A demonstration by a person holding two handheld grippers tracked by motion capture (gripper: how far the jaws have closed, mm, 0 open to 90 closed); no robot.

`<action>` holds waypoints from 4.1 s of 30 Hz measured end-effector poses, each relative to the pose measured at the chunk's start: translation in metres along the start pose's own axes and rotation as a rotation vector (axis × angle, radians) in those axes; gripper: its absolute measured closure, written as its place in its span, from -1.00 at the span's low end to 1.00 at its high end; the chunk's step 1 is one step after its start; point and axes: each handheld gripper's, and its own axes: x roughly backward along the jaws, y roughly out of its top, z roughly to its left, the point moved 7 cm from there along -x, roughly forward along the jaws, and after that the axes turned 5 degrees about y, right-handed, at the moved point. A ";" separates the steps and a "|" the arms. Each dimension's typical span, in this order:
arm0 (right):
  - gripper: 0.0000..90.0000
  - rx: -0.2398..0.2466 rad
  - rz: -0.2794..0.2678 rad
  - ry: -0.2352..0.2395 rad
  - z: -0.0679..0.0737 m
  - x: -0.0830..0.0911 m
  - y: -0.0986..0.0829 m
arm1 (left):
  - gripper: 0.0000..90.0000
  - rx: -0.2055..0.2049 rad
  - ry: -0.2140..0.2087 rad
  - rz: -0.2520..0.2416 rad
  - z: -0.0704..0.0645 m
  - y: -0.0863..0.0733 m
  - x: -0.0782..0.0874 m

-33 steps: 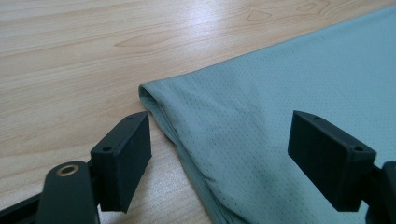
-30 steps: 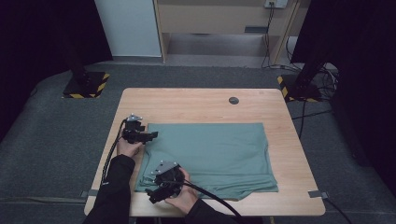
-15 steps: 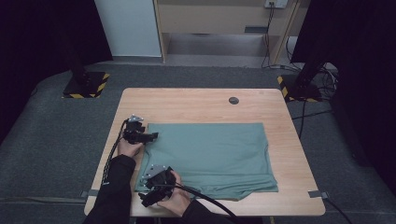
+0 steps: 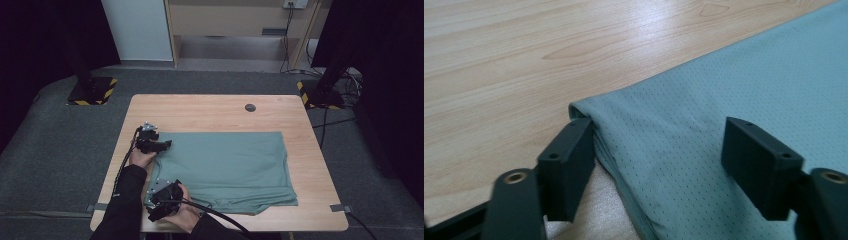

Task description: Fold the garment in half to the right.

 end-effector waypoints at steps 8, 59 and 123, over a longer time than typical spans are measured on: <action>-0.21 -0.042 -0.040 -0.054 -0.007 0.006 0.000 | 0.22 0.025 0.036 -0.002 0.000 -0.001 0.003; 0.78 -0.094 -0.282 0.186 0.007 0.093 0.069 | 0.89 0.083 0.139 -0.066 0.008 0.069 0.122; -0.29 -0.270 -0.244 -0.141 -0.137 0.209 -0.090 | 0.42 -0.119 -0.119 0.003 -0.154 0.114 -0.007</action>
